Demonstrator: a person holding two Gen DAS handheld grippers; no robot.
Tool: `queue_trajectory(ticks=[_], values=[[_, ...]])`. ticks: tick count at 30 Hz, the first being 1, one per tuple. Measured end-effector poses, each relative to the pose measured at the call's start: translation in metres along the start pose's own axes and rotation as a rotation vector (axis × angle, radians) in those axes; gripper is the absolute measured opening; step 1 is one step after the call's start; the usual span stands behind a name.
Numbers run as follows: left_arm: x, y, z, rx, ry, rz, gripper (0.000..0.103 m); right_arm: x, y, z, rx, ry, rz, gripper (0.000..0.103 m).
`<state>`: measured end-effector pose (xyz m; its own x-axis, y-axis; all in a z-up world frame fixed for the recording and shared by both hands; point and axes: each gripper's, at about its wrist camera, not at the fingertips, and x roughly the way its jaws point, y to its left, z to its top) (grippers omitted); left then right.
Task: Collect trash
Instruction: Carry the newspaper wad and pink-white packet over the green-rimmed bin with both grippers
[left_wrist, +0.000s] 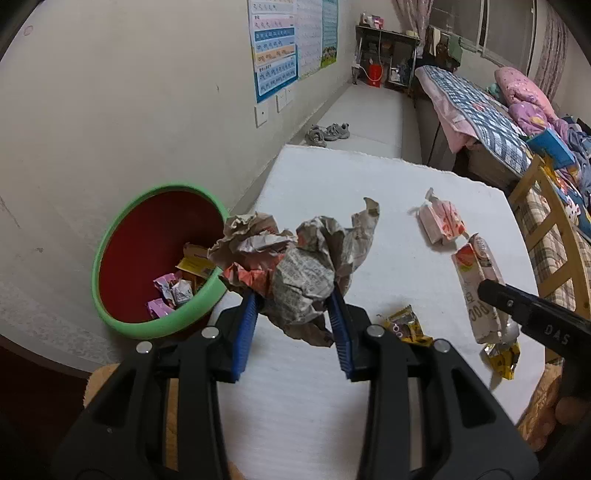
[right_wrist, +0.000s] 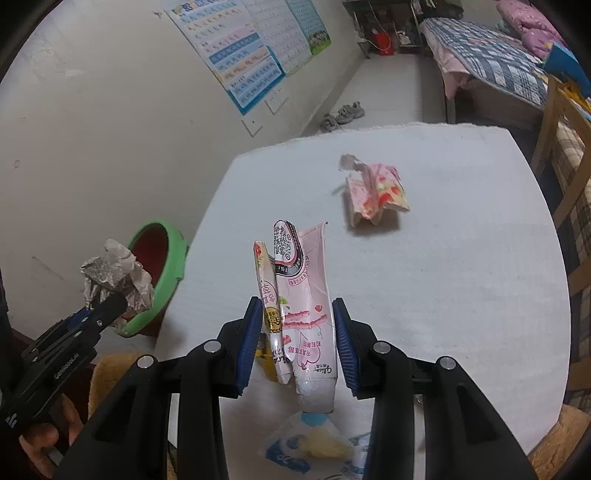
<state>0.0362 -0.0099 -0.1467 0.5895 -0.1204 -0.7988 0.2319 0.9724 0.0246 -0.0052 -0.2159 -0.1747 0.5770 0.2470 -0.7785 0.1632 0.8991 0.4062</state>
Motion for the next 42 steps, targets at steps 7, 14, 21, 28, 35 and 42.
queue_trajectory(ticks=[7, 14, 21, 28, 35, 42], values=[[-0.006, 0.011, 0.004, -0.015, -0.027, 0.016, 0.036, -0.008, 0.009, 0.002, -0.017, -0.02, 0.009, 0.038], [-0.004, 0.017, 0.003, -0.019, -0.027, 0.016, 0.036, -0.008, 0.009, 0.0, -0.004, -0.012, 0.0, 0.038], [-0.006, 0.024, 0.004, -0.028, -0.041, 0.034, 0.036, -0.005, 0.019, 0.001, -0.023, -0.007, 0.001, 0.038], [-0.003, 0.042, 0.003, -0.057, -0.042, 0.06, 0.036, 0.0, 0.043, 0.003, -0.05, -0.005, 0.032, 0.038], [0.0, 0.065, 0.0, -0.099, -0.039, 0.1, 0.036, 0.008, 0.07, 0.009, -0.1, 0.006, 0.064, 0.038], [0.006, 0.093, 0.0, -0.152, -0.032, 0.145, 0.036, 0.019, 0.101, 0.015, -0.159, 0.023, 0.101, 0.038]])
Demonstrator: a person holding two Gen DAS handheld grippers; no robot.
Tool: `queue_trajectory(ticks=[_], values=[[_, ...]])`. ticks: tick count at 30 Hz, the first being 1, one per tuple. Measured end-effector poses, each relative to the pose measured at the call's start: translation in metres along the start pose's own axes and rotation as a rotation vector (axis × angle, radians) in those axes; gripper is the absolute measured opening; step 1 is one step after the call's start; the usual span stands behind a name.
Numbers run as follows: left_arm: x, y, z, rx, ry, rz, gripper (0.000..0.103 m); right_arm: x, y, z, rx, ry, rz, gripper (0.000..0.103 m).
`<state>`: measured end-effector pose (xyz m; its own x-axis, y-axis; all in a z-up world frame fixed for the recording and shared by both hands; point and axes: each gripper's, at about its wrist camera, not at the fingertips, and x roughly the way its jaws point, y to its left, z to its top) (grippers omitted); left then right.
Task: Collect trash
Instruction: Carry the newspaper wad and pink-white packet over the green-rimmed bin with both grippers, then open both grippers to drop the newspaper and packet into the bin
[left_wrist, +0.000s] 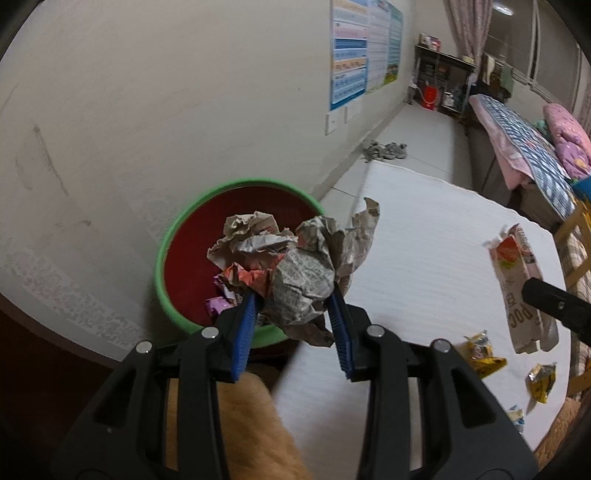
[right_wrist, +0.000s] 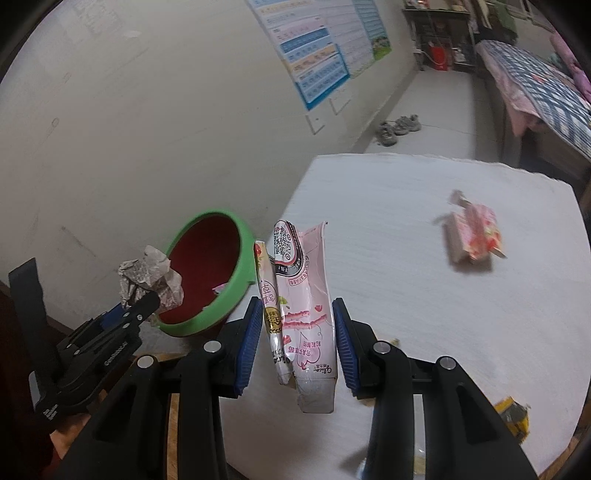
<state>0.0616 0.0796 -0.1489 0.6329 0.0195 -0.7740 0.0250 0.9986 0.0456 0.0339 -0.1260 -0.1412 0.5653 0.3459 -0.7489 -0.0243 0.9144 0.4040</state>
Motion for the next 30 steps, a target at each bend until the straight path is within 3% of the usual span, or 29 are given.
queue_trajectory(ticks=[12, 30], values=[[0.024, 0.045, 0.018, -0.043, 0.01, 0.073, 0.037, 0.034, 0.054, 0.036, -0.107, 0.01, 0.068, 0.038], [0.069, 0.091, 0.036, -0.141, 0.063, 0.092, 0.037, 0.108, 0.125, 0.074, -0.186, 0.087, 0.156, 0.039]])
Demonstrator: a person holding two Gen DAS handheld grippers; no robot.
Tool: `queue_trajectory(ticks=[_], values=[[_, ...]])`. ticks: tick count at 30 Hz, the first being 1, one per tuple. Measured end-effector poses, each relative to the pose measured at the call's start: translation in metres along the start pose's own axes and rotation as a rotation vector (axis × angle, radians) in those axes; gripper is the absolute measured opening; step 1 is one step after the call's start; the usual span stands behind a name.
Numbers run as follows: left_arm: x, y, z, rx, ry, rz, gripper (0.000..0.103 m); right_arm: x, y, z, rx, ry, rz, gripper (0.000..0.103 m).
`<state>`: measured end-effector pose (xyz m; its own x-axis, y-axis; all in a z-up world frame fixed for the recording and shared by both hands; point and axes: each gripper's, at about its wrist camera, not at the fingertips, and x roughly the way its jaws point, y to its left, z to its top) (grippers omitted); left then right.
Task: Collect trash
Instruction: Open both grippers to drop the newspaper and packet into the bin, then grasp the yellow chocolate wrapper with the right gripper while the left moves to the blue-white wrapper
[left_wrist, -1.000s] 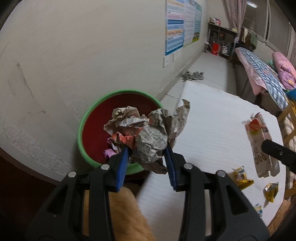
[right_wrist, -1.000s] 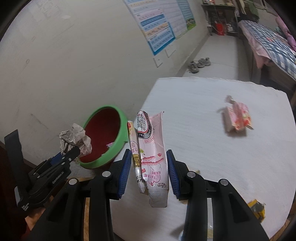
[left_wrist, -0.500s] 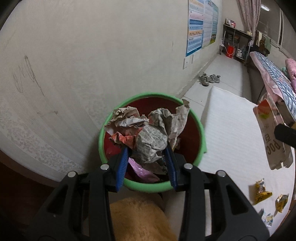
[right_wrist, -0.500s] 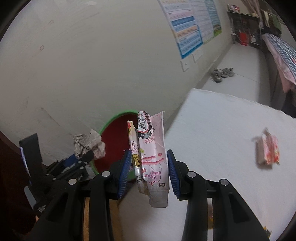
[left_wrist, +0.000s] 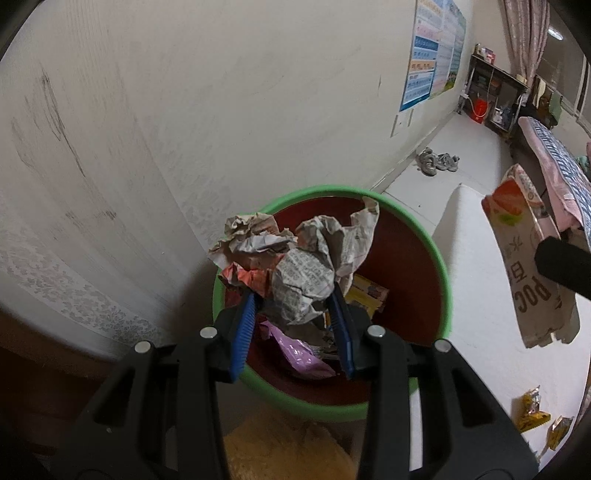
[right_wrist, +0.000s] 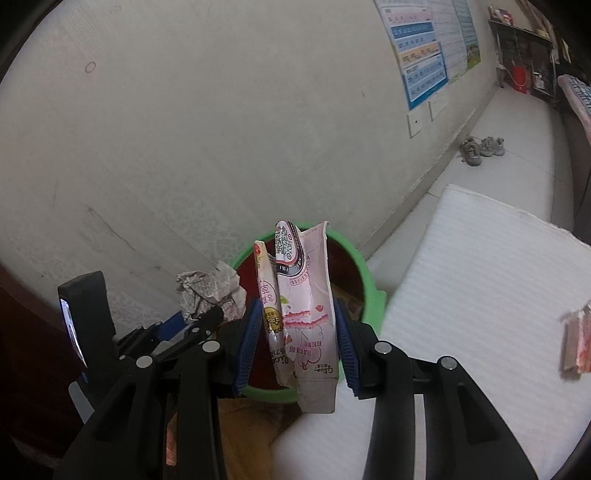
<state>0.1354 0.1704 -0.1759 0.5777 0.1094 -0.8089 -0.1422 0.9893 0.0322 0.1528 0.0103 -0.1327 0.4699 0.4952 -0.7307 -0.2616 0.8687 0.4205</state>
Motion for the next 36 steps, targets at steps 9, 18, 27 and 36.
queue_trajectory(ticks=[9, 18, 27, 36], values=[[0.023, 0.009, 0.004, -0.021, 0.037, -0.005, 0.037, 0.028, 0.012, 0.009, -0.017, 0.035, 0.004, 0.039], [0.034, 0.006, 0.01, -0.006, 0.046, 0.007, 0.038, 0.041, 0.017, 0.013, -0.017, 0.047, 0.005, 0.04], [0.043, 0.008, 0.013, -0.018, 0.063, 0.013, 0.04, 0.046, 0.017, 0.014, -0.02, 0.049, 0.004, 0.045], [0.046, 0.01, 0.012, -0.029, 0.078, 0.029, 0.069, 0.035, 0.005, -0.001, 0.027, 0.05, -0.005, 0.061]])
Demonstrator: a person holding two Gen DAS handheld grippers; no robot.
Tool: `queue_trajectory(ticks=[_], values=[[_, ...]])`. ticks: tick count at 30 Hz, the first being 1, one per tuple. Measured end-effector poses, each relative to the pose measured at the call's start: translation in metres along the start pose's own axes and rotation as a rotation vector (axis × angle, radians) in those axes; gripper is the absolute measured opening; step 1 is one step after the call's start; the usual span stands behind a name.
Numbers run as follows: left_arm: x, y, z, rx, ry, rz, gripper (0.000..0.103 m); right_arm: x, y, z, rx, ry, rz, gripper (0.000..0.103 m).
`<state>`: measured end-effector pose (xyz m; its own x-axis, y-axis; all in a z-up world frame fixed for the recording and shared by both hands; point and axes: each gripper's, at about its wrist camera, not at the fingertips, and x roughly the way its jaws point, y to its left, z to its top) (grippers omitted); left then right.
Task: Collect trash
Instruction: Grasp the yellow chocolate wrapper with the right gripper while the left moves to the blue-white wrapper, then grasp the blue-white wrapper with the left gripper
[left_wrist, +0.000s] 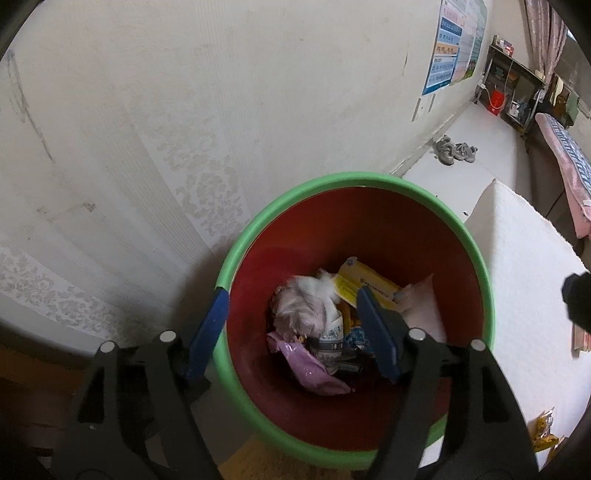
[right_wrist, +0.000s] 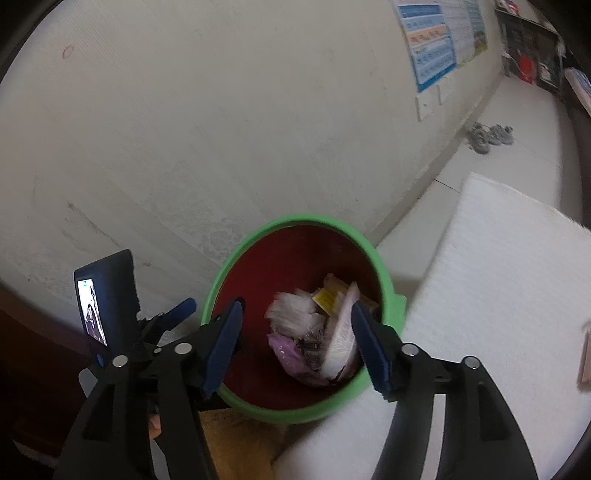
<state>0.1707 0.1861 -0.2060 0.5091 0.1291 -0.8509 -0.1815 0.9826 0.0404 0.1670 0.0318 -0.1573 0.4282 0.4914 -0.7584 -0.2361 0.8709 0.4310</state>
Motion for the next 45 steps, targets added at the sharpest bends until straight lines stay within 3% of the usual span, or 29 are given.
queue_trajectory(ticks=[5, 10, 18, 22, 26, 29, 31, 36, 42, 45], values=[[-0.018, -0.004, -0.015, 0.005, -0.003, -0.006, 0.069, -0.036, -0.023, -0.024, 0.041, -0.033, -0.023, 0.068], [-0.041, -0.032, -0.042, 0.088, -0.004, -0.04, 0.073, -0.084, -0.063, -0.07, 0.05, -0.058, -0.17, 0.08], [-0.084, -0.11, -0.096, 0.261, -0.026, -0.199, 0.084, -0.157, -0.163, -0.166, 0.199, -0.007, -0.414, 0.082], [-0.108, -0.162, -0.125, 0.399, -0.07, -0.296, 0.092, -0.183, -0.197, -0.202, 0.267, -0.002, -0.449, 0.082], [-0.123, -0.199, -0.138, 0.452, -0.048, -0.388, 0.093, -0.188, -0.217, -0.23, 0.305, 0.006, -0.476, 0.081], [-0.131, -0.221, -0.15, 0.483, 0.017, -0.464, 0.093, -0.185, -0.23, -0.246, 0.336, 0.016, -0.474, 0.068], [-0.135, -0.236, -0.163, 0.544, 0.057, -0.495, 0.092, -0.185, -0.238, -0.251, 0.358, 0.018, -0.463, 0.053], [-0.145, -0.251, -0.201, 0.708, 0.098, -0.561, 0.092, -0.181, -0.252, -0.26, 0.384, 0.034, -0.442, 0.026], [-0.153, -0.269, -0.246, 1.015, 0.071, -0.571, 0.093, -0.191, -0.263, -0.266, 0.432, -0.013, -0.375, 0.025], [-0.146, -0.277, -0.259, 1.099, 0.067, -0.538, 0.093, -0.193, -0.263, -0.267, 0.432, -0.019, -0.373, 0.026]])
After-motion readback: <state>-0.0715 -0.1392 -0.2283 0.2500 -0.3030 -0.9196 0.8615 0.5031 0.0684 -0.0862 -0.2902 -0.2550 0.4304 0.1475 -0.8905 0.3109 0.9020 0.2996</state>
